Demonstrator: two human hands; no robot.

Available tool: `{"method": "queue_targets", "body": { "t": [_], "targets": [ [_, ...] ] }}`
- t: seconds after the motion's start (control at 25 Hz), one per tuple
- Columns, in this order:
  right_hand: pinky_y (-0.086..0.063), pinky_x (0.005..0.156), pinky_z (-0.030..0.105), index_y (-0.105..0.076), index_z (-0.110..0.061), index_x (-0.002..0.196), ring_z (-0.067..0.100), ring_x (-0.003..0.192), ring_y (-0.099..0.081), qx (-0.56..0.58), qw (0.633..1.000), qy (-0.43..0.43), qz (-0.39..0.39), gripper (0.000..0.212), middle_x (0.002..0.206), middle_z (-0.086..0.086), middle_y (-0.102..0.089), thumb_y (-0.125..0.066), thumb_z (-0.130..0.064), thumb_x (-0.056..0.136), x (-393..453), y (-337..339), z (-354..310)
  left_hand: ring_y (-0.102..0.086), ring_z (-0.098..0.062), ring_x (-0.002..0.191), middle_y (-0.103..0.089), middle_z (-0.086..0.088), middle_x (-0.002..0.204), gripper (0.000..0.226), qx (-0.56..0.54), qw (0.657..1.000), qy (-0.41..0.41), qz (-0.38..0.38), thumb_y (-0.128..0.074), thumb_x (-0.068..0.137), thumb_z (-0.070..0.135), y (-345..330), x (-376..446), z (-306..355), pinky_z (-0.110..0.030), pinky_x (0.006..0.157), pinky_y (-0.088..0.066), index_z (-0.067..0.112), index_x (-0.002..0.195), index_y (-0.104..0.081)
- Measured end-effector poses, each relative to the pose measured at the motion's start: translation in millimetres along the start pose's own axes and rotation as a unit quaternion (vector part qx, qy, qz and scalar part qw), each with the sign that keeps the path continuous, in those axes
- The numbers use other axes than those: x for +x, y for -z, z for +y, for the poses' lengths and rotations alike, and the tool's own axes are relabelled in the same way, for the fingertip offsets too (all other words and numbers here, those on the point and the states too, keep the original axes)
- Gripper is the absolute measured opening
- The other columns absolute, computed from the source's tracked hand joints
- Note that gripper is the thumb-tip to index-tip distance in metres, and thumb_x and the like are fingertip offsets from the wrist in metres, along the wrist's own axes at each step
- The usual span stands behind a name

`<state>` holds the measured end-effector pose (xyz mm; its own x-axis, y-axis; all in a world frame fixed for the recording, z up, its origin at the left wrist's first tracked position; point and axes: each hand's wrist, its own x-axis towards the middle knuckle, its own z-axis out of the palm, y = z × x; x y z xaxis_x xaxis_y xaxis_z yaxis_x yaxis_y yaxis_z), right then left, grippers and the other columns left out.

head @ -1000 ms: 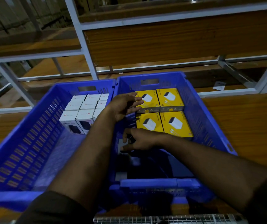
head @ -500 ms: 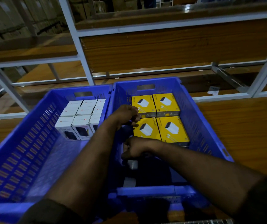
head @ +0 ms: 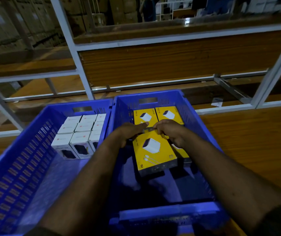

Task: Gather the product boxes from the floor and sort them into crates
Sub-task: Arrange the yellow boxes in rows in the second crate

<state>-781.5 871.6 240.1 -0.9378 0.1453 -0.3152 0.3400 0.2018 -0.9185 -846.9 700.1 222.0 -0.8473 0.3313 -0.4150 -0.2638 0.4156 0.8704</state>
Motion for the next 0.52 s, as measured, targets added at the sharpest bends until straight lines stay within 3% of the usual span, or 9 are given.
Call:
{"method": "queue_targets", "body": {
  "t": [0.08,0.16,0.28,0.52],
  "targets": [
    [-0.036,0.061,0.028,-0.062,-0.015,0.084,0.018,0.074,-0.044,0.046,0.999,0.004,0.024,0.027,0.082,0.003,-0.052,-0.044,0.005,0.084,9,5,2,-0.067,-0.042,0.103,-0.065,-0.032,0.112,0.109,-0.025,0.999,0.018,-0.029,-0.087,0.04,0.072,2,6,-6,-0.059,0.094,-0.051,0.0,0.119,-0.067],
    [-0.036,0.06,0.027,-0.064,-0.016,0.083,0.02,0.076,-0.045,0.094,0.994,0.009,0.057,0.031,0.083,0.005,-0.053,-0.043,0.007,0.082,15,9,3,-0.066,-0.041,0.108,-0.069,-0.025,0.117,0.083,-0.061,0.997,0.02,-0.044,-0.089,0.056,0.057,-2,-9,0,-0.06,0.099,-0.049,0.002,0.115,-0.07],
    [-0.036,0.055,0.026,-0.062,-0.019,0.08,0.021,0.065,-0.045,0.169,0.981,-0.002,0.093,0.034,0.075,0.008,-0.05,-0.041,0.007,0.083,17,13,4,-0.068,-0.034,0.102,-0.068,-0.021,0.121,0.033,-0.104,0.993,0.007,-0.053,-0.074,0.086,0.031,-8,-21,10,-0.051,0.094,-0.054,0.005,0.107,-0.073],
    [-0.043,0.065,0.033,-0.063,-0.022,0.092,0.025,0.078,-0.051,0.203,0.975,-0.03,0.081,0.029,0.086,0.007,-0.054,-0.045,-0.001,0.086,14,16,1,-0.061,-0.038,0.117,-0.066,-0.019,0.127,0.029,-0.119,0.991,0.006,-0.053,-0.072,0.087,0.029,-9,-22,11,-0.059,0.104,-0.045,0.009,0.108,-0.072]
  ]
}}
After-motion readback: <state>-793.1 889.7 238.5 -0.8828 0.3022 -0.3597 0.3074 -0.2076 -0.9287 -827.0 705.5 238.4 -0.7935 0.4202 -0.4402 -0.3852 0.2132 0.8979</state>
